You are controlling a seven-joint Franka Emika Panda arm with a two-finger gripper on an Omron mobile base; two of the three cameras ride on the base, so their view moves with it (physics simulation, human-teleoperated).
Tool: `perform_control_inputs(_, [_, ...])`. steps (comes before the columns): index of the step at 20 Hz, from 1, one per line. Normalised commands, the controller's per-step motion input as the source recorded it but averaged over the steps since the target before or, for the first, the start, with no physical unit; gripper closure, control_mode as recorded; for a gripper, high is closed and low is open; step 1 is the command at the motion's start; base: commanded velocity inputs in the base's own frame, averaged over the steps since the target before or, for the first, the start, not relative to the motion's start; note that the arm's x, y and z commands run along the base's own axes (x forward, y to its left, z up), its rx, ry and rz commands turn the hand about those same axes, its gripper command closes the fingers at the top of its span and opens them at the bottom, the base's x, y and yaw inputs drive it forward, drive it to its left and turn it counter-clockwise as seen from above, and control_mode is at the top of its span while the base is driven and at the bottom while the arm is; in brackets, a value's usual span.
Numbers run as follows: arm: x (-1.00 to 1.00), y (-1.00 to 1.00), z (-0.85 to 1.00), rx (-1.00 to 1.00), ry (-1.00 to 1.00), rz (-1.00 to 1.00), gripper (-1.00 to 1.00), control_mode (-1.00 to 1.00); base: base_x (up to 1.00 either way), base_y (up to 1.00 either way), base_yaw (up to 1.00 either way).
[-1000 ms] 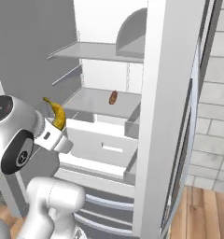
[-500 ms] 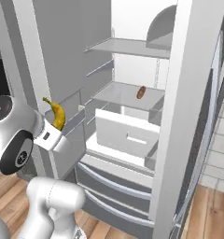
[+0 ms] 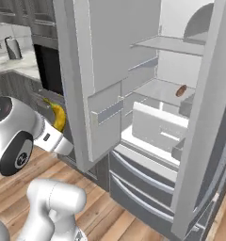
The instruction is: Pick up the apple and banana from the fridge and place one fruit on each plate on the dining counter.
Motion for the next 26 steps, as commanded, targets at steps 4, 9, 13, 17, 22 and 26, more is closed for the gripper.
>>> perform_control_inputs(4, [0.0,0.0,0.0,0.0,0.0,0.0,1.0,1.0,-0.67,-0.18,0.46])
perform_control_inputs(9, [0.0,0.0,0.0,0.0,0.0,0.0,1.0,1.0,-0.28,-0.26,0.5])
perform_control_inputs(13, [0.0,0.0,0.0,0.0,0.0,0.0,1.0,1.0,-0.27,-0.23,0.52])
perform_control_inputs(17, [0.0,0.0,0.0,0.0,0.0,0.0,1.0,1.0,-0.62,-0.16,0.49])
perform_control_inputs(22, [0.0,0.0,0.0,0.0,0.0,0.0,1.0,1.0,-0.78,-0.14,0.47])
perform_control_inputs(26, [0.0,0.0,0.0,0.0,0.0,0.0,1.0,1.0,-0.85,-0.02,0.41])
